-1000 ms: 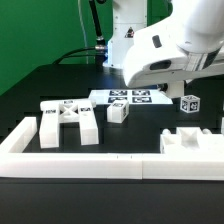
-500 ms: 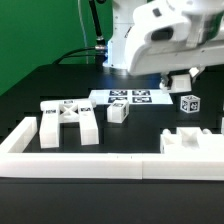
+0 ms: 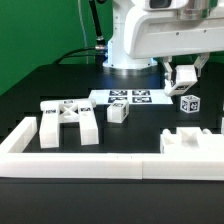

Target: Assemble chair

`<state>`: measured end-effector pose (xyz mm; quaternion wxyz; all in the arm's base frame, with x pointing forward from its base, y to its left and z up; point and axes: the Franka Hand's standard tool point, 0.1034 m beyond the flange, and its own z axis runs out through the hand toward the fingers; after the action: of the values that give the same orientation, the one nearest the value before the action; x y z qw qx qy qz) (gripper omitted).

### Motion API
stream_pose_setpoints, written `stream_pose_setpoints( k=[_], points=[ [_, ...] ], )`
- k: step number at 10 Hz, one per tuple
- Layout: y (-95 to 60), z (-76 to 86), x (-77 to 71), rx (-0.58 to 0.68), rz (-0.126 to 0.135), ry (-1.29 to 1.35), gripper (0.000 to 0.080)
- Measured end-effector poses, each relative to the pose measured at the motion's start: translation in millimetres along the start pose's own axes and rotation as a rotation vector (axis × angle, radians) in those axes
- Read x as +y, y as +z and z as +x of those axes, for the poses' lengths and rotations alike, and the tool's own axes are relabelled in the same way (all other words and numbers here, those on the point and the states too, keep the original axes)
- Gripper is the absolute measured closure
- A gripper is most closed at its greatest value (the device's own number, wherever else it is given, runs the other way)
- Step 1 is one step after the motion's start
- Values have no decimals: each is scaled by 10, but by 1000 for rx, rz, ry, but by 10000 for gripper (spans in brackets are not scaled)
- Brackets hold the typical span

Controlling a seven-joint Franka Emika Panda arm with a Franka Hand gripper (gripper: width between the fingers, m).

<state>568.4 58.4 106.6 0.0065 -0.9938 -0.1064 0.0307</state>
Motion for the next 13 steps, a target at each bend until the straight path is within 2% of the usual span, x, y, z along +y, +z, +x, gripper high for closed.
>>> stream_pose_setpoints(
  k=[2,5,10,11,13],
  points=[
    [-70,171,-72,127,7,16,509],
    [-233,470,-124,163,10,6,509],
    [-210,465,-122,163,10,6,509],
    [-222,526,-125,156,16,11,509],
    [-294,867,-168,182,46,32,509]
  ],
)
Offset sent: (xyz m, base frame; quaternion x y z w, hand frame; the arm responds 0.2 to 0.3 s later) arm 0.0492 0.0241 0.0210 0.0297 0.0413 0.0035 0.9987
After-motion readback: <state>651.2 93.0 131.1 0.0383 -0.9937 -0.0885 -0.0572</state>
